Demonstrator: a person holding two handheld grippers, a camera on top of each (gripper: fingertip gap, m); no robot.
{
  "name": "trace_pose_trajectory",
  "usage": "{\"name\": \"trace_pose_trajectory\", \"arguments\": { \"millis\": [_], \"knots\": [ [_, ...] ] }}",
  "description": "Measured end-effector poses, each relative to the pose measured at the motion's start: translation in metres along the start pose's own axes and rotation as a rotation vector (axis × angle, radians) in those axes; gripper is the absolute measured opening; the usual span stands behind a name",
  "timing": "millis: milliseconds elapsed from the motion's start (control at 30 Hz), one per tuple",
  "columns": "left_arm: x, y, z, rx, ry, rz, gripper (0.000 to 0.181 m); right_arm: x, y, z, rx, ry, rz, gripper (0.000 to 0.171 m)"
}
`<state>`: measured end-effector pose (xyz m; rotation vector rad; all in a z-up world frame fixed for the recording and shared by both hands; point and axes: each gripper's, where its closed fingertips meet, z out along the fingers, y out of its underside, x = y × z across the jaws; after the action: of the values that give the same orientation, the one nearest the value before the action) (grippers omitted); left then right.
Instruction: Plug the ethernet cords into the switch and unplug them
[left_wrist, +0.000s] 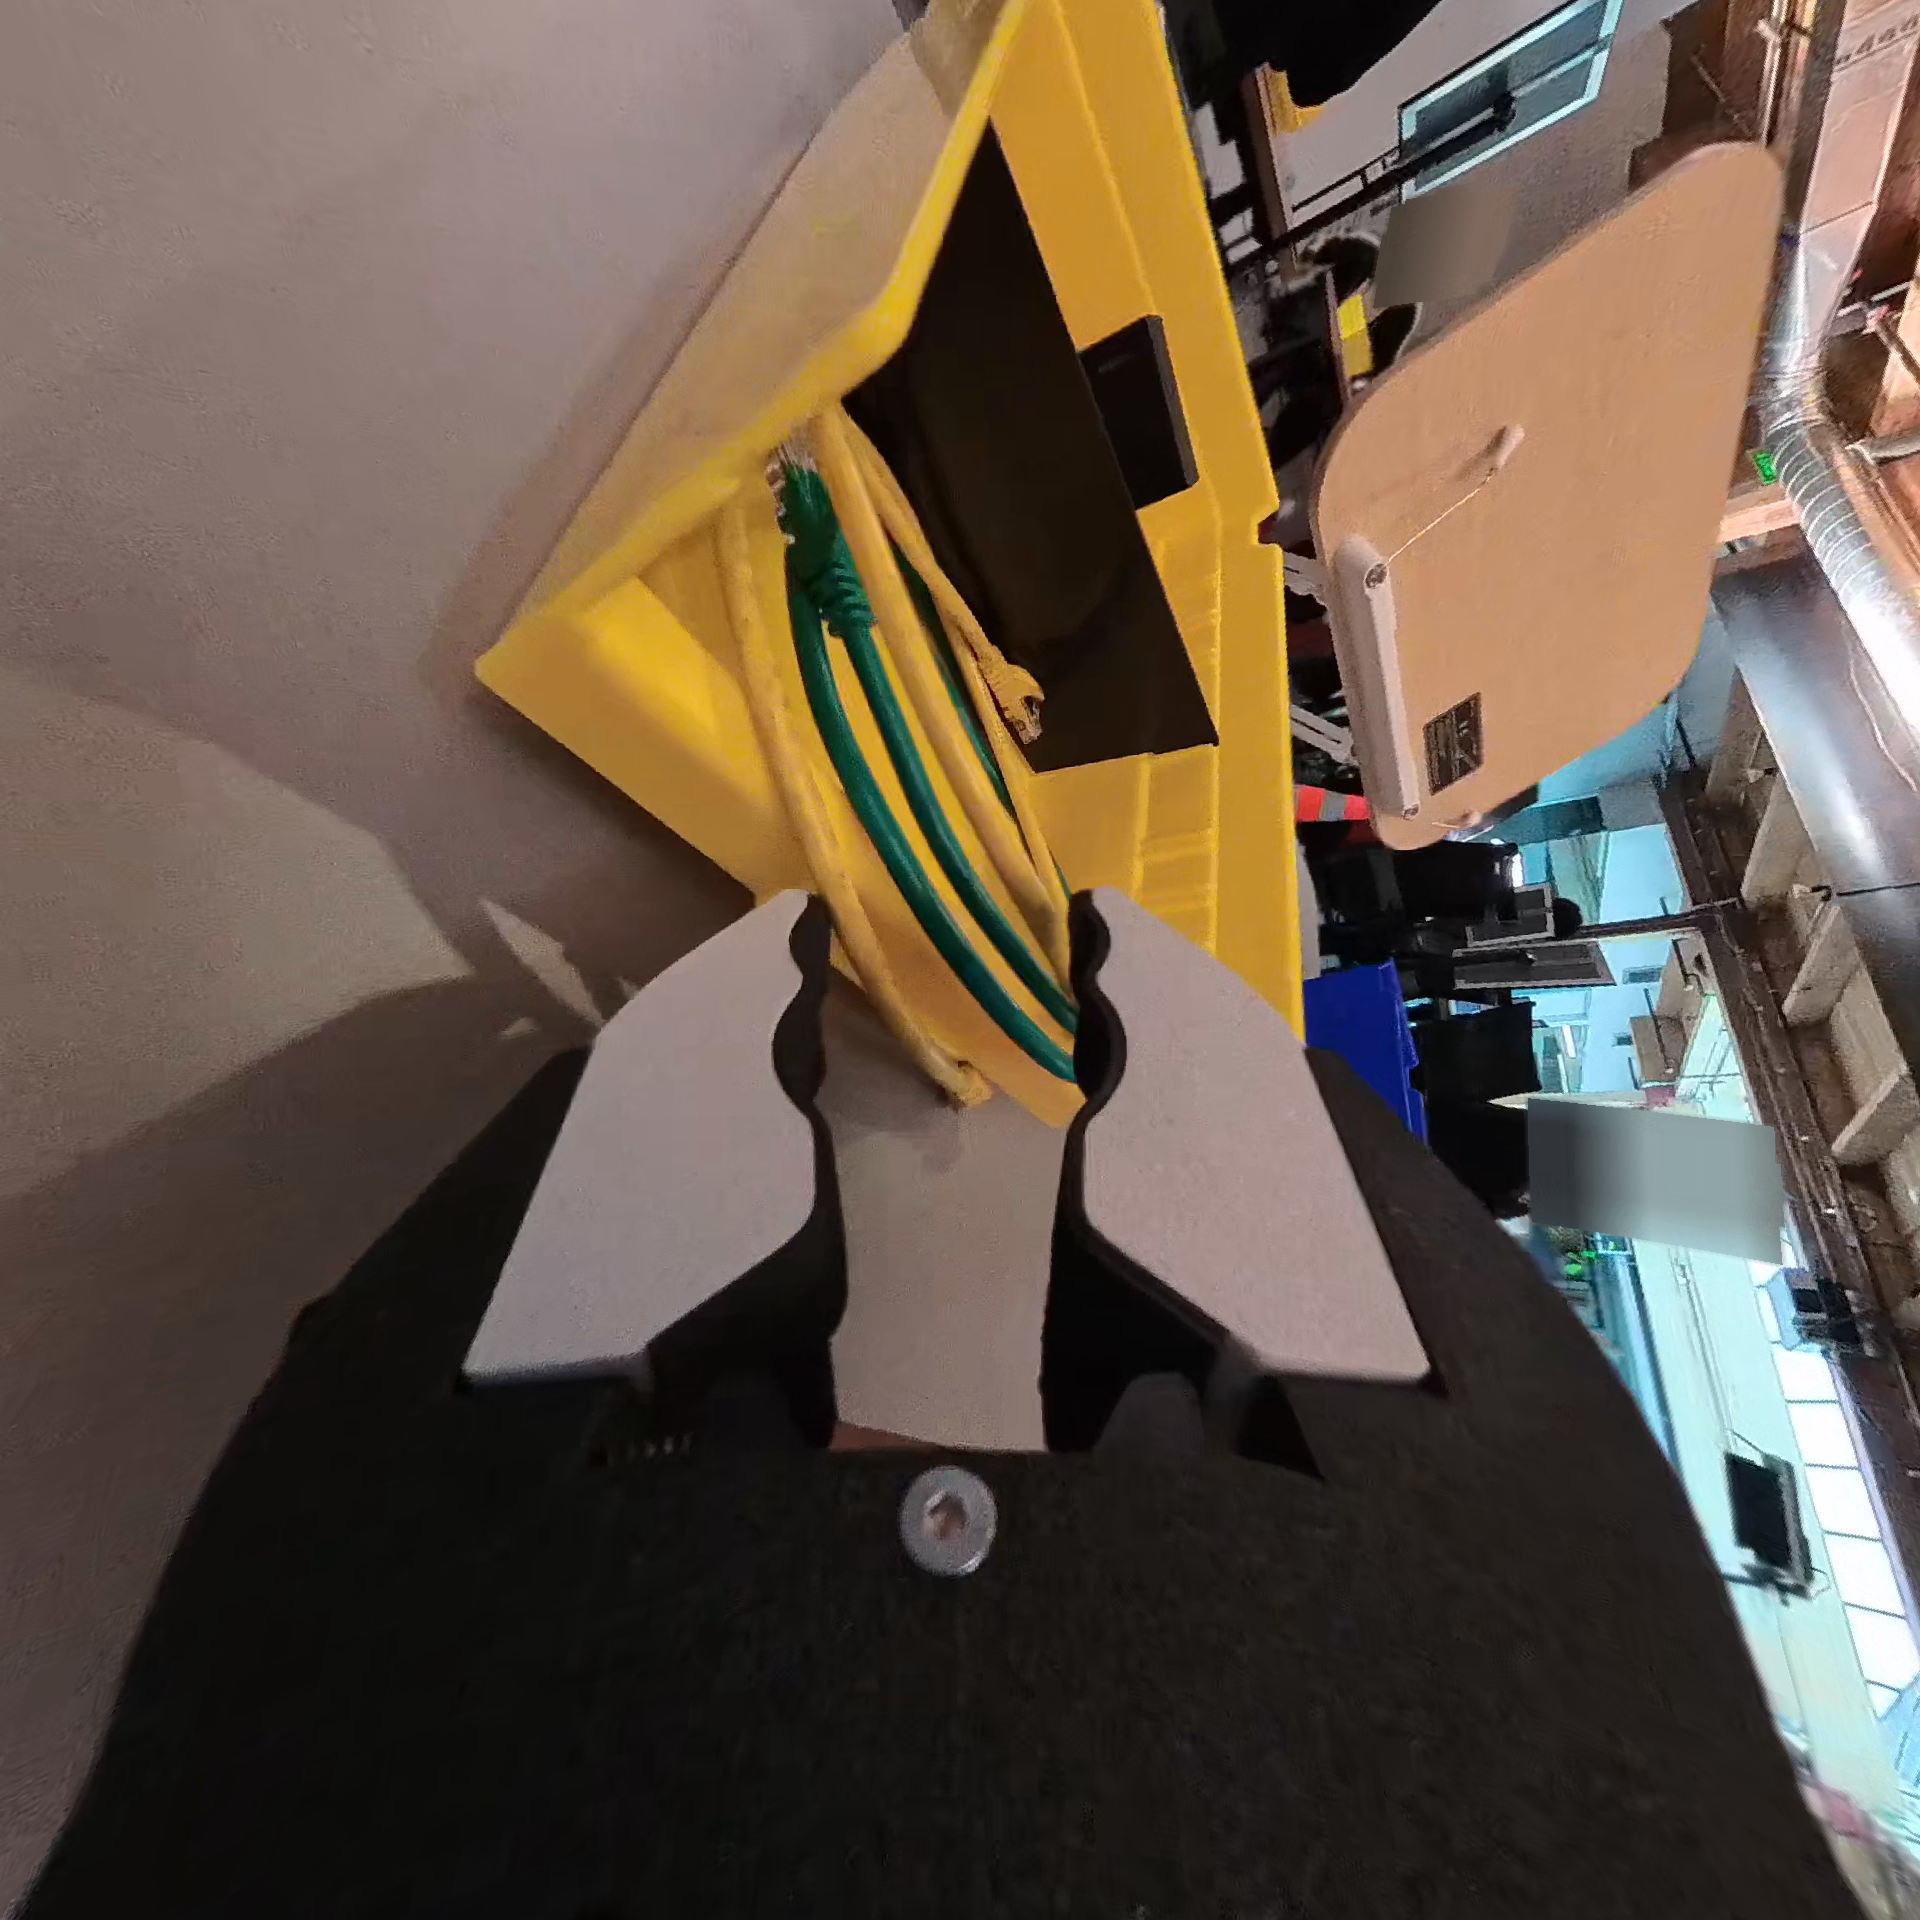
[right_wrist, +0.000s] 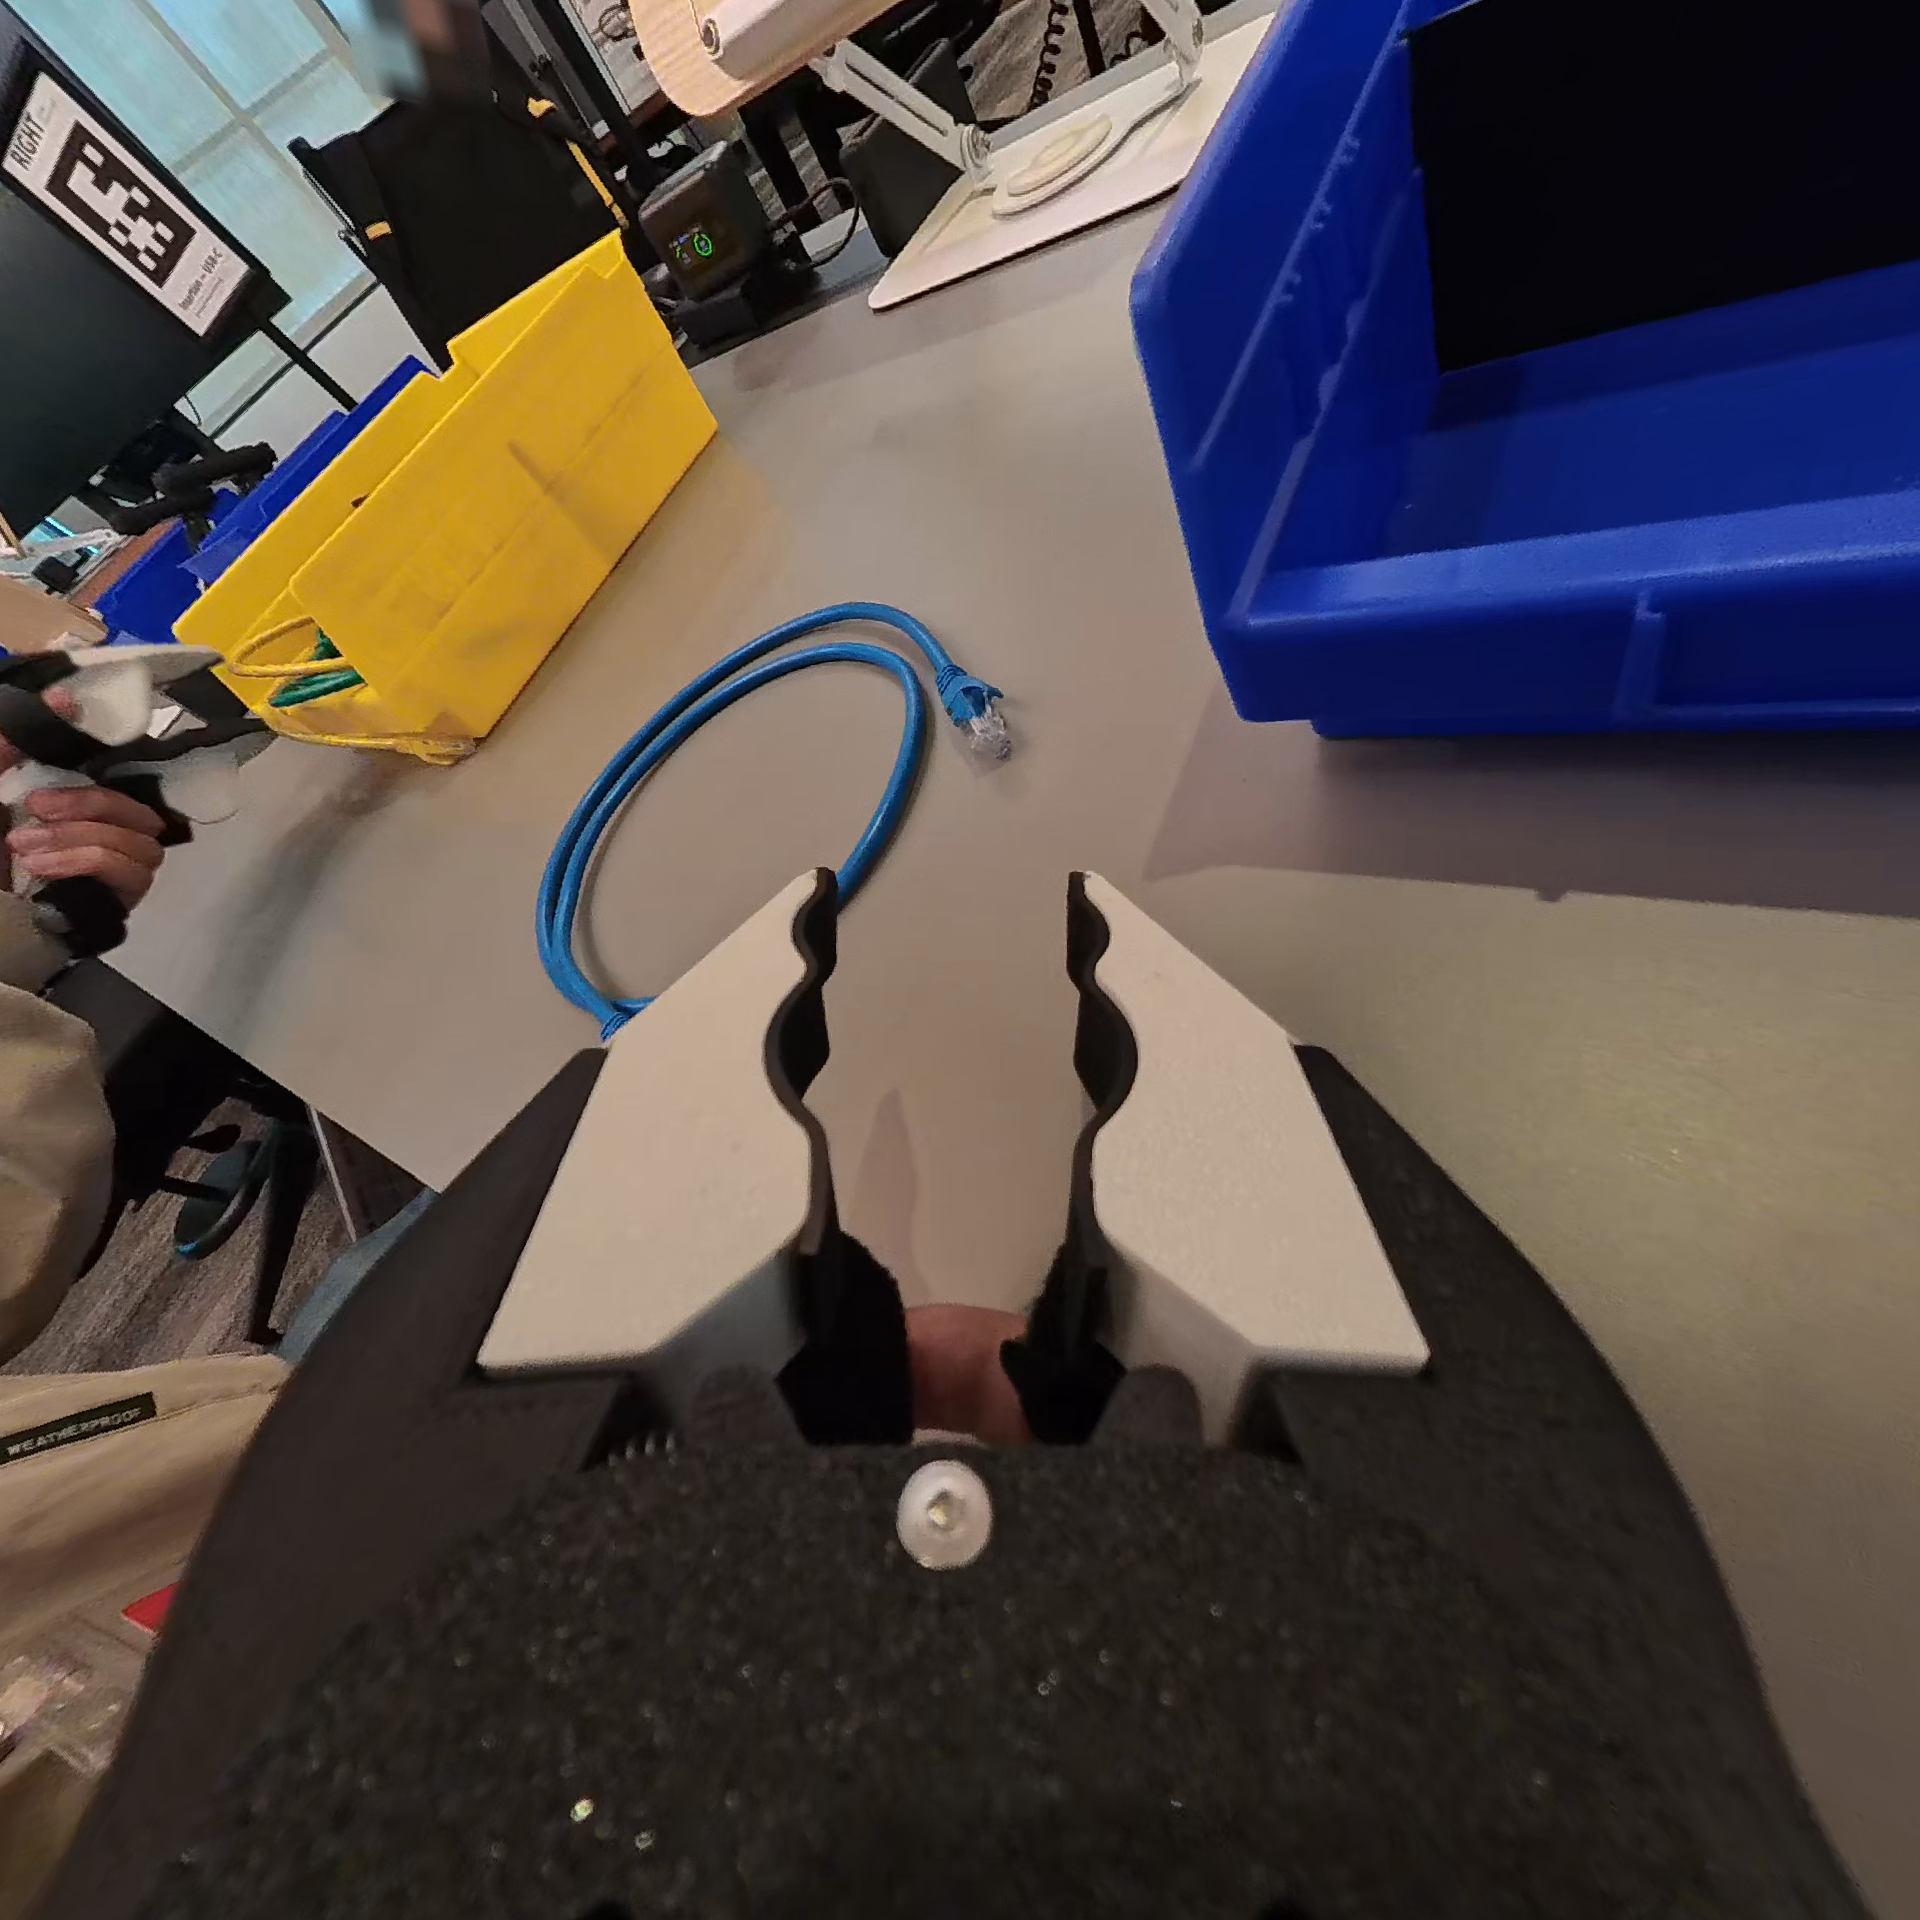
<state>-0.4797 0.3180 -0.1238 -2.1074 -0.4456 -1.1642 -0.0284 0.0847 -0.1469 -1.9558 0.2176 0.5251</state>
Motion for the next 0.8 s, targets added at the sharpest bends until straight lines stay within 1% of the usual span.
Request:
{"name": "trace_pose_trajectory", "arguments": {
  "millis": [67,133,200,267,333,467,533,633,700,800],
  "knots": [
    [-0.003,0.001,0.002,-0.010,0.023,-0.037,0.038,0.000,0.000,0.000,-0.001,-0.003,0.003,0.044],
    [-0.008,0.000,0.002,0.000,0.031,-0.050,0.024,-0.001,0.001,0.000,-0.005,-0.005,0.002,0.044],
    [-0.009,-0.001,0.005,0.007,0.049,-0.054,0.019,-0.002,0.002,0.001,-0.011,-0.009,-0.001,0.044],
    [-0.002,-0.004,0.004,0.034,0.141,-0.102,0.013,-0.003,0.004,0.001,-0.018,-0.012,-0.004,0.044],
    [-0.001,-0.003,0.003,0.035,0.172,-0.115,0.010,-0.003,0.004,0.002,-0.022,-0.011,-0.009,0.044],
    [0.020,-0.001,-0.003,0.053,0.202,0.047,0.005,-0.003,0.005,0.002,-0.026,-0.009,-0.014,0.044],
    [0.029,0.000,-0.005,0.052,0.184,0.134,0.005,-0.004,0.005,0.002,-0.028,-0.011,-0.014,0.044],
    [0.040,-0.002,-0.010,0.085,0.165,0.209,0.006,-0.005,0.007,0.003,-0.034,-0.012,-0.019,0.044],
    [0.056,-0.003,-0.015,0.103,0.178,0.290,0.005,-0.005,0.007,0.002,-0.035,-0.010,-0.024,0.044],
    [0.098,-0.003,-0.030,0.159,0.215,0.500,0.005,-0.004,0.007,0.002,-0.035,-0.007,-0.025,0.044]
  ]
}}
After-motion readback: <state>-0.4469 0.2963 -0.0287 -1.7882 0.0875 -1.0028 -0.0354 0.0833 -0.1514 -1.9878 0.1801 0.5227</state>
